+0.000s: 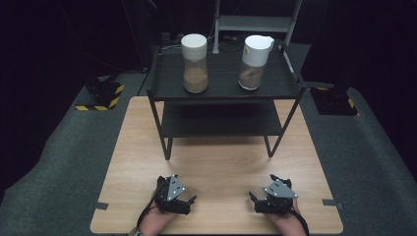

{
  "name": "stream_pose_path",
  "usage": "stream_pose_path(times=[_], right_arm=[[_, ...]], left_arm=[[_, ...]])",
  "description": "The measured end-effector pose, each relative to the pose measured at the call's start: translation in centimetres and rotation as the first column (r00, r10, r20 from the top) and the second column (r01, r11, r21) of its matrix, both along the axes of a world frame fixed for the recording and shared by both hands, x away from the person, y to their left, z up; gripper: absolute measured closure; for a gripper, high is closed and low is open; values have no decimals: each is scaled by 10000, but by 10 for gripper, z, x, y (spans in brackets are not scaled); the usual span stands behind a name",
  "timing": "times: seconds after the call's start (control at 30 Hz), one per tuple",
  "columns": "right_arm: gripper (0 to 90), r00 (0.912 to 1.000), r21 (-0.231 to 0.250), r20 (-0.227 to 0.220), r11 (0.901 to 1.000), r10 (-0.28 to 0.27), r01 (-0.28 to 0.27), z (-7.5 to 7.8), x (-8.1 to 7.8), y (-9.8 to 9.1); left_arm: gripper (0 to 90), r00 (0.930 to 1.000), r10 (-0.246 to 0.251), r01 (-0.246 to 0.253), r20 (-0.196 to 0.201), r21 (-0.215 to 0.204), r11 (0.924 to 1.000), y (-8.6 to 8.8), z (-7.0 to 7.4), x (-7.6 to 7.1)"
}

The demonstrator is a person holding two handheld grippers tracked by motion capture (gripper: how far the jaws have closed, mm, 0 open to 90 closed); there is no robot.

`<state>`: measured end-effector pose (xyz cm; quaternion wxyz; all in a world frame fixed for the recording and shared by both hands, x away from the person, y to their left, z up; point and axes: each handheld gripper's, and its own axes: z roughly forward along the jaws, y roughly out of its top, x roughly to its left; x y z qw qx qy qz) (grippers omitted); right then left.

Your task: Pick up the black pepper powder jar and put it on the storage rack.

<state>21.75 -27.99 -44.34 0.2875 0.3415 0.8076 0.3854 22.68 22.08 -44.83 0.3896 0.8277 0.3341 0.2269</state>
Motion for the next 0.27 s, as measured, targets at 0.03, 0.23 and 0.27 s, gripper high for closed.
stream_pose_path(times=[0.03,0.23,0.27], right_arm=[[10,10000,34,13,10000,-9,9,0,0,-1],[10,9999,199,-52,9997,-113,114,0,1,-3],[8,9999,204,-40,9997,-141,142,0,0,-2]], left_arm=[[16,10000,11,-11,-9,-3,10000,0,0,0],[16,9999,-142,143,88,-98,9998,3,-1,-1],[16,9997,-203,204,120,-161,9997,5,-2,-1]])
